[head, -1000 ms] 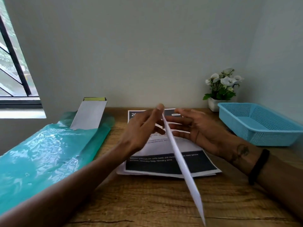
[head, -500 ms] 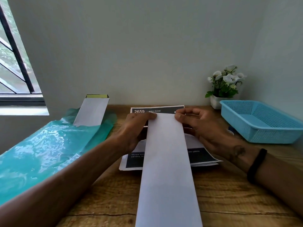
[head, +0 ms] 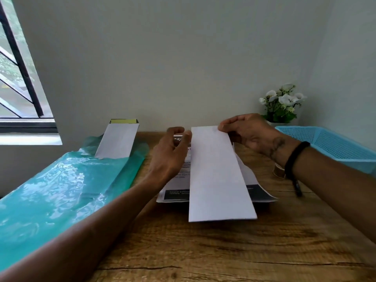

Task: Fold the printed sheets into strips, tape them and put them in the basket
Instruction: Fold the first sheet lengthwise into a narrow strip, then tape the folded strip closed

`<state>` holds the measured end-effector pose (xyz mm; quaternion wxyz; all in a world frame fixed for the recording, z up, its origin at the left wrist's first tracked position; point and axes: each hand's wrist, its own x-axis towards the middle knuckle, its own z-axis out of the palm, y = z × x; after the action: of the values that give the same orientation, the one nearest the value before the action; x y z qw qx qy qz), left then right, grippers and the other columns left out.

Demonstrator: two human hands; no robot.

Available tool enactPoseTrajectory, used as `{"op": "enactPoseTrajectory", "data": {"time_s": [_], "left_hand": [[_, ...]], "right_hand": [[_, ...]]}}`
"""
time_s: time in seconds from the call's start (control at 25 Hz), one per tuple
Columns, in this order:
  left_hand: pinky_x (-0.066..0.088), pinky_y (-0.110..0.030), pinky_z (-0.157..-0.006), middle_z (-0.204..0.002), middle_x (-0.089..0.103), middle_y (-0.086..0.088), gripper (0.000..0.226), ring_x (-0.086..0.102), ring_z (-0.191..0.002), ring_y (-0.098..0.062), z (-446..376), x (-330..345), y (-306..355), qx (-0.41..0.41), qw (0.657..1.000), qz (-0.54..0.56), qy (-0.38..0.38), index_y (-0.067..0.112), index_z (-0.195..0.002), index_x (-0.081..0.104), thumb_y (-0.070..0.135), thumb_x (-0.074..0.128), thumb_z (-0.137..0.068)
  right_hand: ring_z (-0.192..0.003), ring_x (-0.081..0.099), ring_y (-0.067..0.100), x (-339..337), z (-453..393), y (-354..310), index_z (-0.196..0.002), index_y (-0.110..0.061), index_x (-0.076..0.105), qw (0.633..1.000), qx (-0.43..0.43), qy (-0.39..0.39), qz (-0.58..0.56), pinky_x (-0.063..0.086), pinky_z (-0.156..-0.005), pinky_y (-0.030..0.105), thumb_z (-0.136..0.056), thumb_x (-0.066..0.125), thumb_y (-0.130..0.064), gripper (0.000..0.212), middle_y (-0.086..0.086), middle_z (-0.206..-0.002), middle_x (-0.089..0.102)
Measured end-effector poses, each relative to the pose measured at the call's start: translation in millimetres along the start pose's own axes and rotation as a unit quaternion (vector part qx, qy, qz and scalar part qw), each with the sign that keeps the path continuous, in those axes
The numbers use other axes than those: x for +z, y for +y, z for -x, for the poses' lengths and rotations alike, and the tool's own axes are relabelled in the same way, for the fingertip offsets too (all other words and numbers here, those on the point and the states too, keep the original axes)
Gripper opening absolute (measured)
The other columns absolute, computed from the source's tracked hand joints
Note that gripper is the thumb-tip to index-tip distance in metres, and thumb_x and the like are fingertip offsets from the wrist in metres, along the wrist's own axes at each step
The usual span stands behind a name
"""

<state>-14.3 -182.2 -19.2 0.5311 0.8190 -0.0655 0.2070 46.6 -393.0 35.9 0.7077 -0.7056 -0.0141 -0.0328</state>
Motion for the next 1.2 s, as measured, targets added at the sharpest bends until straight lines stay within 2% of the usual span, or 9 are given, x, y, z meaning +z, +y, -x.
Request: {"op": "enactPoseTrajectory", "data": {"time_s": [0.12, 0.28, 0.36, 0.48, 0.6, 0.8, 0.92, 1.04, 1.2], "left_hand": [[0.051, -0.035, -0.089, -0.12, 0.068, 0.004, 0.041, 0.064, -0.109, -0.016, -5, -8, -11, 0.087, 0.988, -0.128, -0.006, 0.027, -0.13, 0.062, 0.055, 0.045, -0.105], [0.04, -0.042, -0.114, -0.157, 0.047, 0.001, 0.061, 0.045, -0.141, -0.021, -1, -4, -14, 0.087, 0.949, -0.25, -0.169, 0.032, -0.147, 0.052, 0.069, 0.04, -0.1], [0.03, -0.045, -0.123, -0.167, 0.033, 0.001, 0.074, 0.032, -0.152, -0.021, 1, 2, -10, 0.08, 0.915, -0.315, -0.238, 0.031, -0.156, 0.04, 0.075, 0.037, -0.097], [0.019, -0.046, -0.127, -0.171, 0.024, 0.001, 0.084, 0.024, -0.156, -0.02, 1, 3, -8, 0.066, 0.888, -0.361, -0.277, 0.031, -0.162, 0.03, 0.079, 0.037, -0.093], [0.022, -0.044, -0.126, -0.171, 0.025, 0.003, 0.08, 0.026, -0.156, -0.019, 1, 0, -6, 0.07, 0.891, -0.361, -0.267, 0.033, -0.16, 0.032, 0.077, 0.039, -0.094], [0.038, -0.036, -0.112, -0.161, 0.044, 0.004, 0.07, 0.047, -0.139, -0.018, 3, -4, -1, 0.124, 0.918, -0.312, -0.21, 0.031, -0.151, 0.049, 0.072, 0.031, -0.098], [0.04, -0.033, -0.105, -0.157, 0.049, 0.005, 0.057, 0.048, -0.136, -0.016, 5, -3, 3, 0.151, 0.93, -0.281, -0.185, 0.03, -0.146, 0.054, 0.062, 0.035, -0.103], [0.044, -0.037, -0.104, -0.153, 0.053, 0.004, 0.054, 0.049, -0.137, -0.017, 5, 0, 5, 0.185, 0.934, -0.264, -0.156, 0.03, -0.142, 0.059, 0.06, 0.038, -0.102], [0.048, -0.039, -0.102, -0.149, 0.057, 0.006, 0.055, 0.05, -0.135, -0.016, 6, 2, 3, 0.203, 0.938, -0.244, -0.14, 0.03, -0.138, 0.062, 0.062, 0.039, -0.1]], "right_hand": [[-0.082, 0.074, 0.029, 15, -24, 13, -0.098, 0.009, 0.074, 0.996, 0.013, 0.001, 0.083, 0.064, -0.066, 0.032, -0.076, 0.081, 0.01, 0.022, 0.018, -0.093, 0.076], [-0.083, 0.077, 0.027, 20, -33, 42, -0.085, -0.003, 0.078, 0.968, -0.04, 0.031, 0.246, 0.065, -0.075, 0.037, -0.076, 0.086, -0.001, 0.012, 0.009, -0.081, 0.078], [-0.081, 0.075, 0.019, 20, -30, 52, -0.083, -0.01, 0.078, 0.932, -0.101, 0.049, 0.345, 0.063, -0.072, 0.032, -0.077, 0.087, -0.013, 0.011, 0.003, -0.082, 0.077], [-0.089, 0.069, 0.017, 21, -20, 55, -0.094, -0.016, 0.075, 0.835, -0.221, 0.041, 0.502, 0.055, -0.071, 0.027, -0.081, 0.083, -0.025, 0.018, 0.002, -0.097, 0.075], [-0.093, 0.067, 0.016, 2, -4, 34, -0.101, -0.017, 0.075, 0.803, -0.259, 0.025, 0.536, 0.058, -0.079, 0.033, -0.086, 0.079, -0.031, 0.021, 0.002, -0.105, 0.073], [-0.1, 0.068, 0.003, -78, 50, -31, -0.116, -0.023, 0.074, 0.815, -0.135, -0.117, 0.552, 0.058, -0.087, 0.024, -0.076, 0.087, -0.043, 0.047, -0.01, -0.112, 0.073], [-0.111, 0.061, 0.005, -103, 80, -39, -0.135, -0.034, 0.06, 0.774, -0.072, -0.168, 0.606, 0.054, -0.089, 0.02, -0.07, 0.09, -0.044, 0.072, -0.017, -0.124, 0.061], [-0.115, 0.059, 0.008, -110, 87, -27, -0.14, -0.041, 0.051, 0.719, -0.066, -0.147, 0.677, 0.055, -0.098, 0.033, -0.071, 0.09, -0.043, 0.08, -0.018, -0.128, 0.056], [-0.108, 0.059, 0.011, -111, 81, -1, -0.142, -0.032, 0.052, 0.704, -0.085, -0.087, 0.7, 0.053, -0.092, 0.03, -0.083, 0.08, -0.045, 0.066, -0.005, -0.129, 0.063]]}}
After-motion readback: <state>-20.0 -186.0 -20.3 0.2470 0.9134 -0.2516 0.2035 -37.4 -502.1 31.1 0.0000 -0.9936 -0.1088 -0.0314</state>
